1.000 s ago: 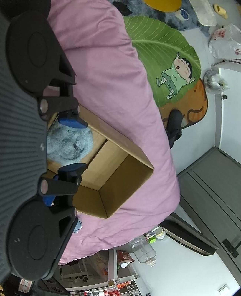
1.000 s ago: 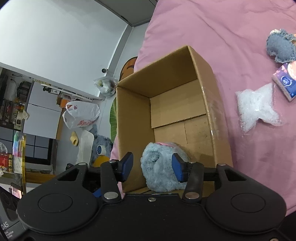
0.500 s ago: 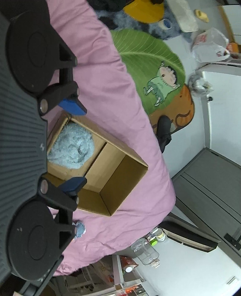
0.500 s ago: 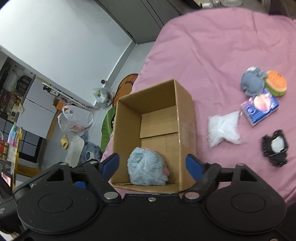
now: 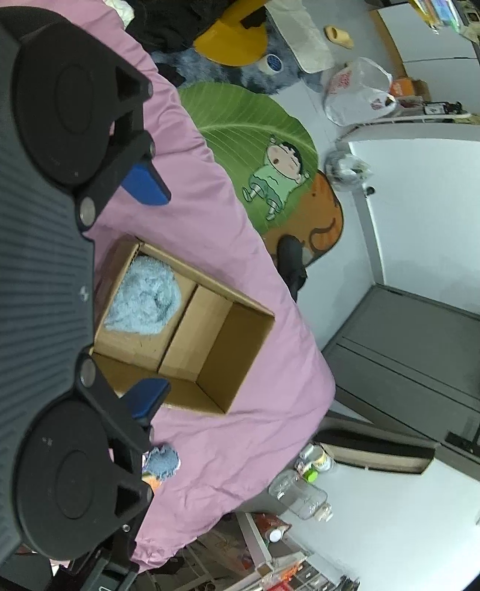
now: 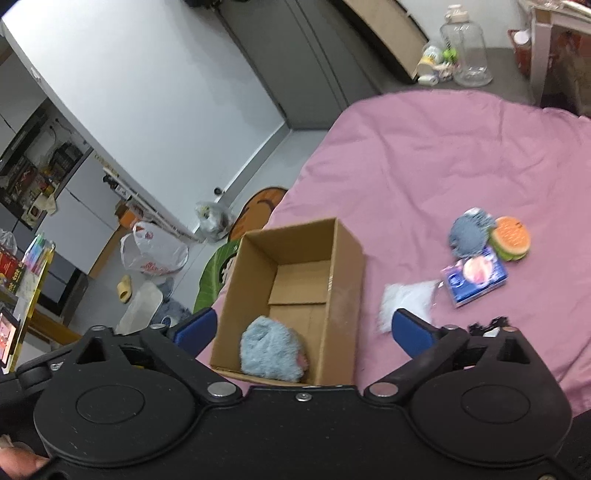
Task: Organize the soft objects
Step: 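Withdraw both grippers from the box toward the plastic bag and black patch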
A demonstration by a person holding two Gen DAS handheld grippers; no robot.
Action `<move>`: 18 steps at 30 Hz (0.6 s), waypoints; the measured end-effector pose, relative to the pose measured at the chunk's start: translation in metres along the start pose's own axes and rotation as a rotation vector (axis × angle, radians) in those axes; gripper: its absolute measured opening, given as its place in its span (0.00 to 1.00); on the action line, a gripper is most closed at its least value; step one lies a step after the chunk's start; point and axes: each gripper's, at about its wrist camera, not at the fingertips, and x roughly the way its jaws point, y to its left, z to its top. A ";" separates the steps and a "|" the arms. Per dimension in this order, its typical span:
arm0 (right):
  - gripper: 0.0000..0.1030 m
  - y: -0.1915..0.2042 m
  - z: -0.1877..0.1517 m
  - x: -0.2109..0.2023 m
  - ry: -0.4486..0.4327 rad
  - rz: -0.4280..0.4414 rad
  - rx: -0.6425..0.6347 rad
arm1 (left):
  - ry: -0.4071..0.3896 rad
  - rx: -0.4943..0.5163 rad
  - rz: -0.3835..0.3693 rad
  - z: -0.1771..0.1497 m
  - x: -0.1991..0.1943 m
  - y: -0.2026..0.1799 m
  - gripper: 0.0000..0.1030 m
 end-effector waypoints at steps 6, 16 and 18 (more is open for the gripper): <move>1.00 -0.012 -0.005 -0.021 -0.065 0.000 -0.032 | -0.045 0.061 0.016 -0.010 -0.012 -0.017 1.00; 1.00 -0.040 -0.013 -0.042 -0.110 -0.039 -0.029 | -0.107 0.110 -0.010 -0.031 -0.028 -0.041 1.00; 1.00 -0.046 -0.015 -0.045 -0.114 -0.041 -0.025 | -0.111 0.116 -0.015 -0.035 -0.030 -0.046 1.00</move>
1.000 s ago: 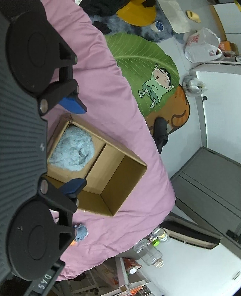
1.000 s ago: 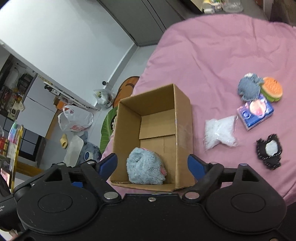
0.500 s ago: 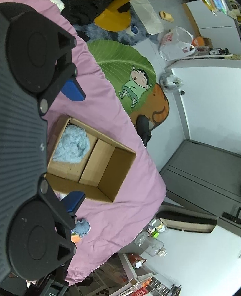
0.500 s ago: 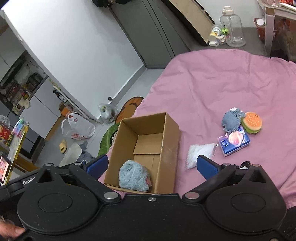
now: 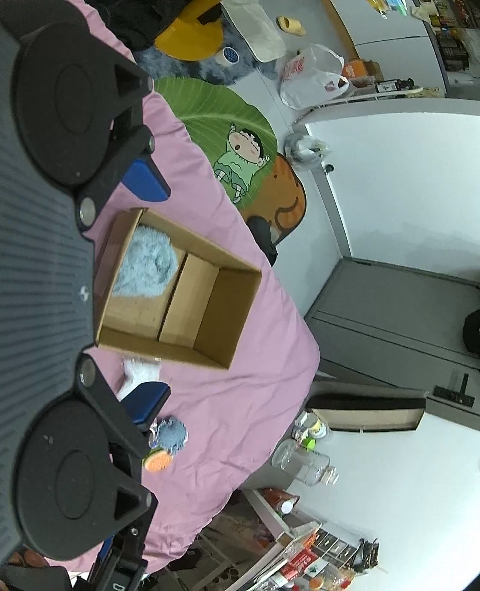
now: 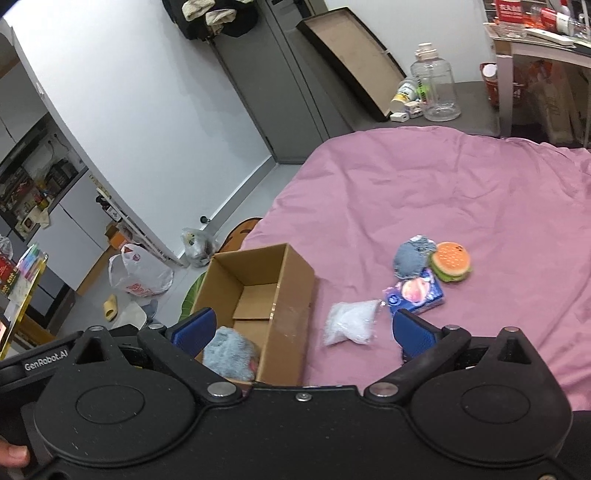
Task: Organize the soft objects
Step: 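Withdraw both grippers from the box toward the plastic bag and black patch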
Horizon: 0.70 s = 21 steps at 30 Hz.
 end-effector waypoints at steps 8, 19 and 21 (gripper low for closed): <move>1.00 -0.024 -0.007 -0.016 -0.016 -0.039 -0.006 | 0.008 0.035 -0.018 -0.009 -0.006 -0.027 1.00; 1.00 -0.051 -0.013 -0.027 -0.004 -0.065 -0.022 | 0.090 0.015 -0.036 -0.022 0.001 -0.051 1.00; 1.00 -0.057 -0.014 -0.026 0.003 -0.067 -0.018 | 0.096 -0.003 -0.051 -0.024 0.002 -0.053 1.00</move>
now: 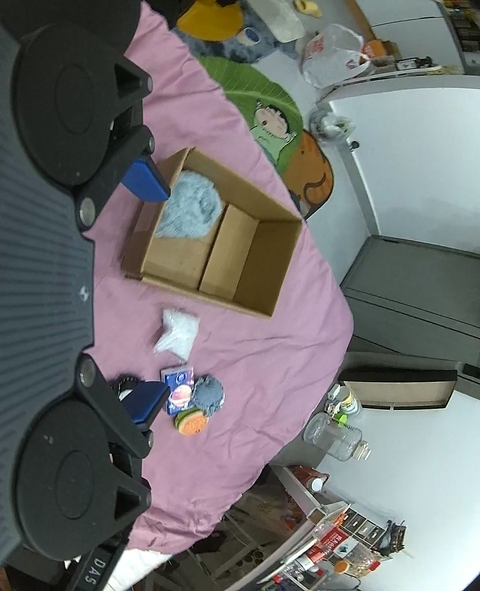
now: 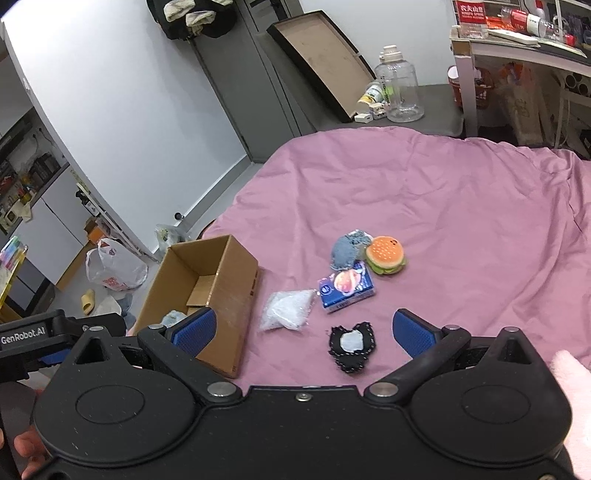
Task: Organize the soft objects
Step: 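Withdraw both grippers from the box toward the plastic bag and black patch, then grasp the clear plastic bag with the left gripper while the right grasps the black-and-white patch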
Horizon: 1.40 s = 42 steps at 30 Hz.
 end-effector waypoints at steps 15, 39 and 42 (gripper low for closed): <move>1.00 -0.036 -0.011 0.021 0.094 0.010 0.040 | 0.015 0.032 -0.022 -0.013 0.024 -0.026 0.97; 0.83 -0.074 -0.012 0.098 0.252 0.009 0.278 | 0.089 0.090 0.010 -0.015 0.111 -0.068 0.63; 0.78 -0.081 -0.013 0.108 0.276 0.011 0.314 | 0.111 0.075 0.010 -0.014 0.125 -0.069 0.58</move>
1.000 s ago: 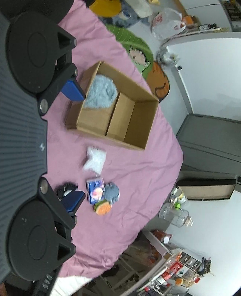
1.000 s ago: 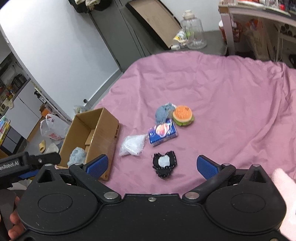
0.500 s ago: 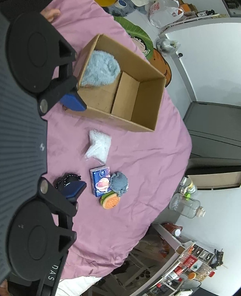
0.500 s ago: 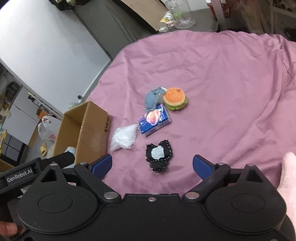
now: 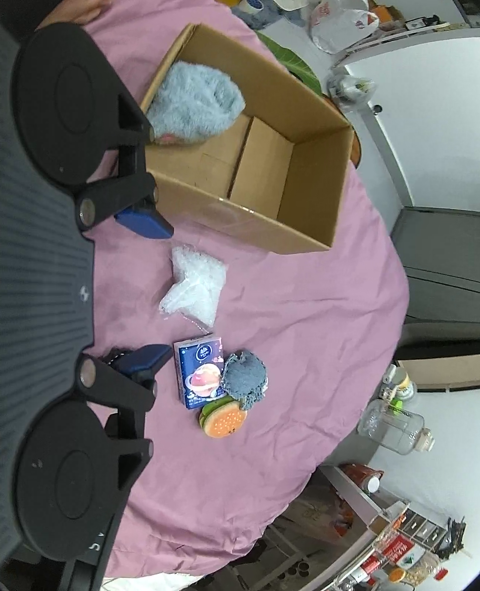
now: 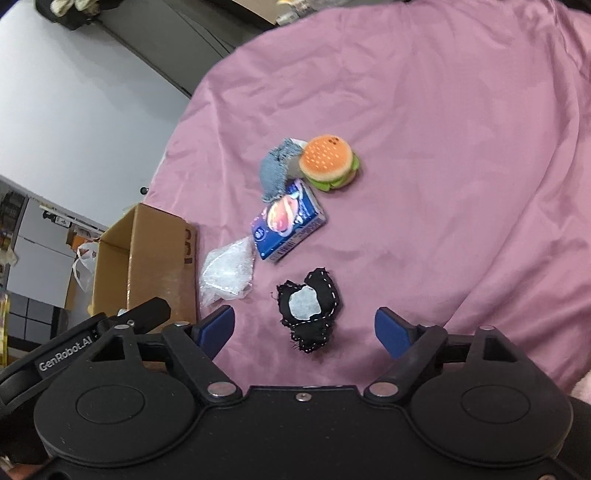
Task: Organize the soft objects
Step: 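Grasp the clear plastic bag with the left gripper while the right grasps the black-and-white patch, then carry the plastic bag with the left gripper while the right carries the patch to the box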
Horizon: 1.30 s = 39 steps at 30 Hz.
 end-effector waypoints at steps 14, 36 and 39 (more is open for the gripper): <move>0.67 -0.015 0.017 0.052 0.124 0.007 0.080 | 0.064 -0.003 0.031 0.015 0.060 -0.005 0.58; 0.26 -0.037 0.028 0.057 0.075 -0.019 0.144 | 0.140 0.044 0.103 0.015 0.121 -0.022 0.61; 0.26 -0.033 0.027 0.055 0.063 -0.027 0.136 | 0.139 0.021 0.096 0.015 0.121 -0.019 0.54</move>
